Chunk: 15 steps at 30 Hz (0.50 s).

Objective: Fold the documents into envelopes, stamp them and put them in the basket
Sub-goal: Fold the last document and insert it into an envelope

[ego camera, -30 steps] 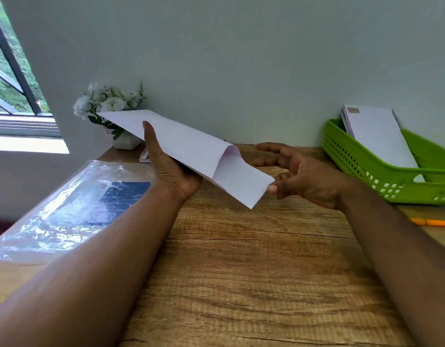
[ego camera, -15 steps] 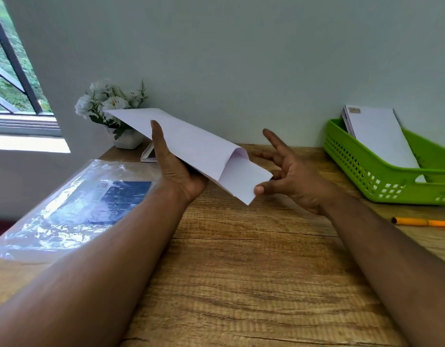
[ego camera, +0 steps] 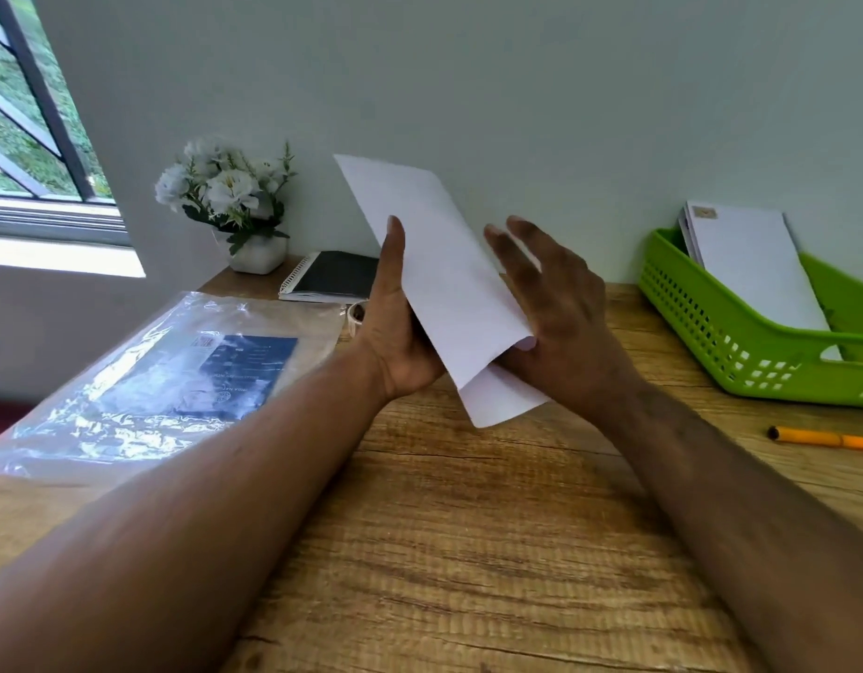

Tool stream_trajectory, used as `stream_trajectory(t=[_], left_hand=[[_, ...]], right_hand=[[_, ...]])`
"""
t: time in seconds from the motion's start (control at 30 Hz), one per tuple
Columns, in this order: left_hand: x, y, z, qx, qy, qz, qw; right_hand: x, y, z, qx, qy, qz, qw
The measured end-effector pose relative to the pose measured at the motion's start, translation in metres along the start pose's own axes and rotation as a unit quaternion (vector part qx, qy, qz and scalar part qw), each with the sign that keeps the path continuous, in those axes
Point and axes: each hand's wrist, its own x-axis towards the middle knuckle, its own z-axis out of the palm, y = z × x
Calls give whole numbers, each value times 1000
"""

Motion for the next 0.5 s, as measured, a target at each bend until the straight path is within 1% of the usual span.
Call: stream_trajectory(t=[0.07, 0.13, 0.17, 0.23, 0.3, 0.4, 0.43, 0.5], left_hand=[[0, 6, 2, 15, 0, -10, 1000], [0, 12, 2, 39, 33, -13, 999], [0, 14, 1, 53, 47, -11, 997], [2, 13, -4, 69, 64, -13, 995], [5, 10, -8, 78, 80, -20, 994], [8, 6, -7, 92, 108, -39, 989], [8, 5, -5, 104, 109, -47, 987], [6, 2, 1, 133, 107, -54, 984]], right_hand=[[2, 1, -8, 0, -55, -56, 997], [4, 0, -15, 16, -122, -72, 990], [5, -2, -17, 20, -135, -76, 988], [5, -5, -17, 0, -122, -97, 988], [5, -10, -17, -47, -93, -115, 988], [6, -12, -17, -113, -48, -95, 988], [6, -11, -16, -133, -51, -84, 986], [7, -10, -14, -164, -84, -57, 981]])
